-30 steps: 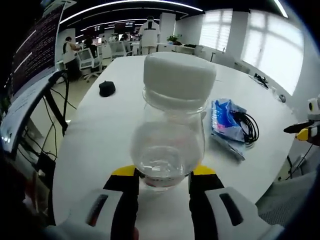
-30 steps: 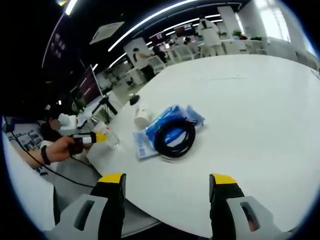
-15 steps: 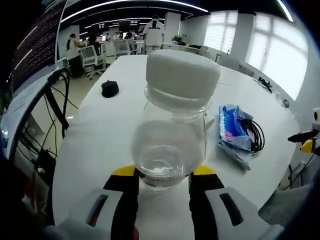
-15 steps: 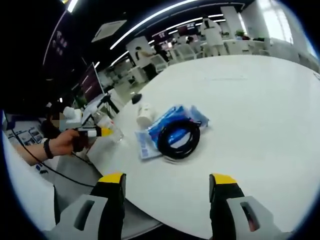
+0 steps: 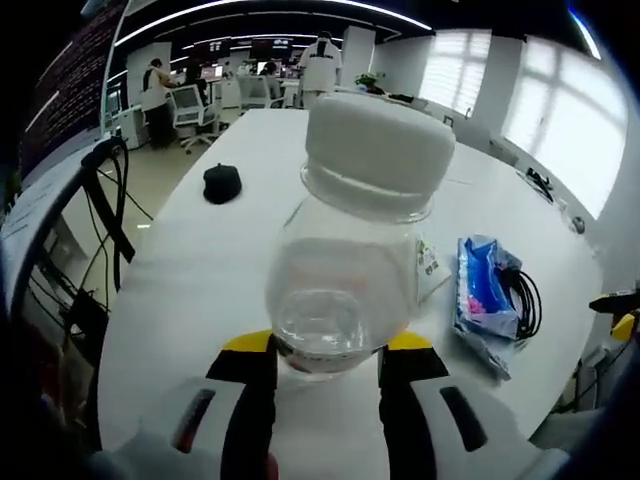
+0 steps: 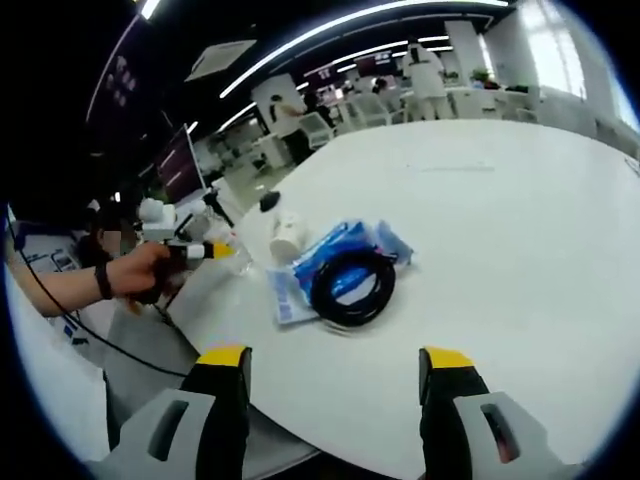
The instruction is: Arrange the tabletop items into an orderly group along one side of the table until the central work area is clear of visible clutter.
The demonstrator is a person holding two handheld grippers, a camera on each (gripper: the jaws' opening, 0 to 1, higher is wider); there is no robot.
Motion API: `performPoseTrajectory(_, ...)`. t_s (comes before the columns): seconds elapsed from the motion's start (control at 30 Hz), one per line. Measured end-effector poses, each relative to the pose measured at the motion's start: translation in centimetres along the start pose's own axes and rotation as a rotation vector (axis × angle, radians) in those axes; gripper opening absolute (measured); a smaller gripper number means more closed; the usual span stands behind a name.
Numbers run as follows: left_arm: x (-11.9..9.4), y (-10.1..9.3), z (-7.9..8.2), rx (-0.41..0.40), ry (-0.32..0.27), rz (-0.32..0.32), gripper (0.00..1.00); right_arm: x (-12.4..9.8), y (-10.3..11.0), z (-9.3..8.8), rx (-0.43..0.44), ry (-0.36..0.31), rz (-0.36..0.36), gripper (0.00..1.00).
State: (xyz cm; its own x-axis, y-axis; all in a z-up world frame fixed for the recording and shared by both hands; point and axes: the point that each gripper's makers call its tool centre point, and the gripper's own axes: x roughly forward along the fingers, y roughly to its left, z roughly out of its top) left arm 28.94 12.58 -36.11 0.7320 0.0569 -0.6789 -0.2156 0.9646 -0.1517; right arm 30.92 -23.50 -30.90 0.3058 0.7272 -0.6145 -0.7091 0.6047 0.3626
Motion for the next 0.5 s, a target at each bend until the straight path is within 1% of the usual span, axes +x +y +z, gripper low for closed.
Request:
performPoseTrajectory(0.07,0.0,-0.3,0.0,-0.008,-0.003,-0.005,0.39,0.0,0.2,0.0,0.001,0.0,-0.002,0.69)
performPoseTrajectory(0.1,0.5,0.0,0.4,-0.013,-0.004,-0.008,0.39,0.0,0.4,0.0,0.0,0.0,-0.004,0.69)
performPoseTrajectory(0.2,0.9,0.0,0.7,-0.039,0.001,-0.018,0.4,-0.3,0.8,0.3,0.0,-0.01,-0.005,0.69)
performPoseTrajectory(0.23,1.5,0.2,0.9,-0.048,0.0,-0.022,0.41,-0.3,0.9,0.3,0.001,-0.011,-0.008,0.69)
performPoseTrajectory(0.33,2.2,0.5,1.2,-0.054,0.006,-0.029,0.4,-0.3,0.6,-0.2,0.004,-0.013,-0.017,0.69)
performPoseTrajectory(0.37,2.2,0.3,1.2,-0.06,0.007,-0.031,0.4,-0.3,0.6,-0.2,0.004,-0.014,-0.02,0.69)
performPoseTrajectory(0.5,2.8,0.1,1.6,-0.052,0.006,-0.045,0.4,-0.9,1.1,-0.7,0.007,-0.016,-0.038,0.69)
